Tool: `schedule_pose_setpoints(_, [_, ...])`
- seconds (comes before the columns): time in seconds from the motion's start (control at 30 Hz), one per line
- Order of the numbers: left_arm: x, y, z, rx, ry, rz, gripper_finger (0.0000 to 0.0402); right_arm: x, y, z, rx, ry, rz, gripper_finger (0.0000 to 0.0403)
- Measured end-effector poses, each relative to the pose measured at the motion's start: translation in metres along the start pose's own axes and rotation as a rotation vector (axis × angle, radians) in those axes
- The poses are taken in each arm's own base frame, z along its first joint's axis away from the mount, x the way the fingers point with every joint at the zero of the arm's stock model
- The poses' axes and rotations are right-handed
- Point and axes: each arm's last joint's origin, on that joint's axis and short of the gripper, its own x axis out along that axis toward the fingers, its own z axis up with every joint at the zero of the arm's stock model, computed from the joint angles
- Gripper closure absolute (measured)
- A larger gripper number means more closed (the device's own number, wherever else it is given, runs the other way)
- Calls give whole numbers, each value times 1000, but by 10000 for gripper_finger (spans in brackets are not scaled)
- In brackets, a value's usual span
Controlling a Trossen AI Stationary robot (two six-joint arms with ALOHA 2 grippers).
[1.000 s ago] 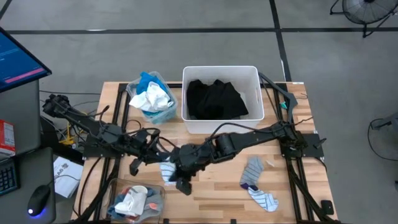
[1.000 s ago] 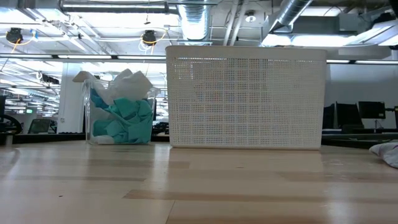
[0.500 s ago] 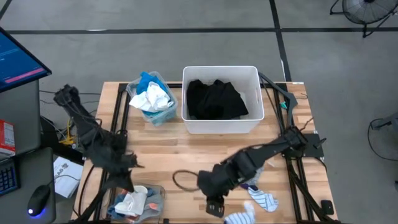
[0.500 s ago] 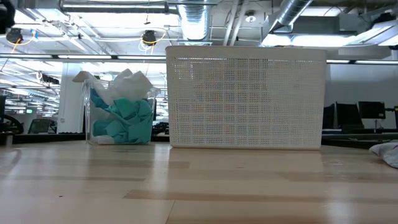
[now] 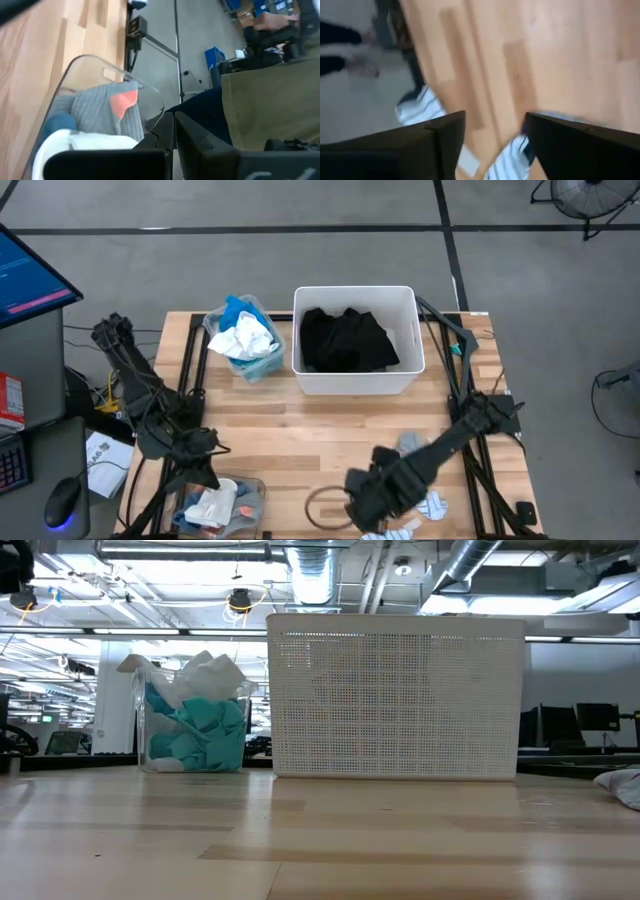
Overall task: Pick & Place Cloths
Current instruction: Put the top white sock into the transparent bin
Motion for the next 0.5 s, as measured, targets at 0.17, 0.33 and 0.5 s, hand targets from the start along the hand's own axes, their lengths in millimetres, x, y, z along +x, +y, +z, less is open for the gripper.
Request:
schedule_pose_setpoints(0.17, [0,-5,4,59,-59,-42,380,31,29,-32,-38,72,71,141])
schedule_pose_setpoints(0.33, [-1,-12,8,117,-148,-87,337,61,48,-65,-82,88,91,102])
schedule_pose_setpoints(0.5, [-2,-13,10,112,-195,-80,297,86,49,-74,-77,85,100,98])
